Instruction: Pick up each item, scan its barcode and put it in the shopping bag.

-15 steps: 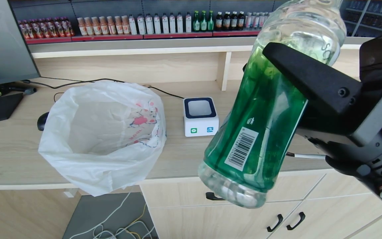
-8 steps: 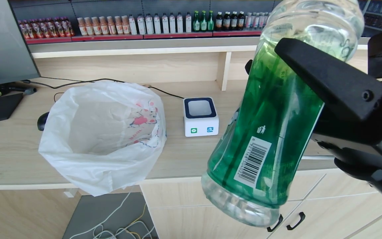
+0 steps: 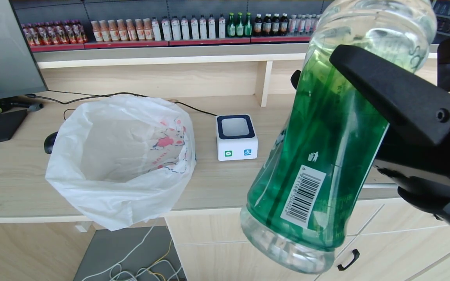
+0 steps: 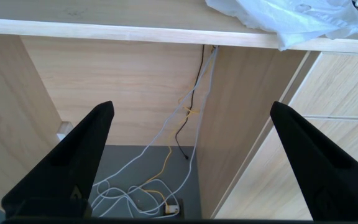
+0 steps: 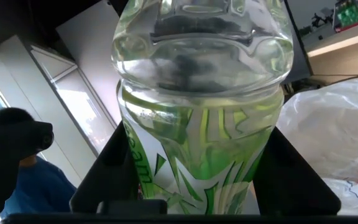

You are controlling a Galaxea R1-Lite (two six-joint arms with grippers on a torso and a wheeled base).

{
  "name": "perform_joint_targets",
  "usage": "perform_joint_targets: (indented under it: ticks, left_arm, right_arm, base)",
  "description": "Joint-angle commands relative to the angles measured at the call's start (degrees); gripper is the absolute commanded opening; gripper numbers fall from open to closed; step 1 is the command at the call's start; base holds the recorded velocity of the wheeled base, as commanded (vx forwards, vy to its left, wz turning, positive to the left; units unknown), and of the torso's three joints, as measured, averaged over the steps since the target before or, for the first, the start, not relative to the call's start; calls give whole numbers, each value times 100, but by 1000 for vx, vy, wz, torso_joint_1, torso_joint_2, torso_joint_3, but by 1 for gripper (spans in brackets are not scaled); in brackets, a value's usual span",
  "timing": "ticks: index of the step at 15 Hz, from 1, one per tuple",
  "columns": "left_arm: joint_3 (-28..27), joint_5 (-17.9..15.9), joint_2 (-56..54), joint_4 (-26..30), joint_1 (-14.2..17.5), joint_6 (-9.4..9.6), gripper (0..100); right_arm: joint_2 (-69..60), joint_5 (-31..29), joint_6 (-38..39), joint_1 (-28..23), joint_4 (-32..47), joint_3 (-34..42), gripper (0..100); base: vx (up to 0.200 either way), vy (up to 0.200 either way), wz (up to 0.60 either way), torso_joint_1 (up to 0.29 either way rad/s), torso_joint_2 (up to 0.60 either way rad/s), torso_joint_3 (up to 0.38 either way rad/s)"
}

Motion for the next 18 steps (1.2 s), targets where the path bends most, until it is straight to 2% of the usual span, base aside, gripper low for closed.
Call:
perform_joint_targets:
  ticks: [1, 6, 11, 13, 14, 15, 17, 18]
  left_arm:
    - [0, 1, -1, 0, 1, -1, 100]
    - [0, 1, -1, 0, 1, -1, 100]
    - [0, 1, -1, 0, 1, -1, 100]
    - [0, 1, -1, 0, 1, -1, 100]
    - [0, 1, -1, 0, 1, -1, 100]
    - [0, 1, -1, 0, 1, -1, 100]
    - [0, 1, -1, 0, 1, -1, 100]
    - [0, 1, -1, 0, 1, -1, 100]
  right_arm:
    - [-2, 43, -2, 1, -3, -1, 0]
    - [33, 104, -116, 1, -3, -36, 0]
    - [165, 658, -881, -7, -3, 25, 0]
    - [323, 623, -1505, -16, -3, 87, 0]
    - [446, 596, -2217, -42, -3, 263, 0]
    - [482, 535, -2480, -42, -3, 315, 0]
    - [587, -107, -3465, 1, -3, 438, 0]
    - [561, -634, -3869, 212, -3, 447, 0]
  base:
    - [0, 0, 0, 0, 0, 0]
    - [0, 0, 0, 0, 0, 0]
    - [0, 0, 0, 0, 0, 0]
    - [0, 0, 0, 0, 0, 0]
    - [0, 0, 0, 0, 0, 0]
    - [0, 0, 0, 0, 0, 0]
    - [0, 0, 0, 0, 0, 0]
    - [0, 0, 0, 0, 0, 0]
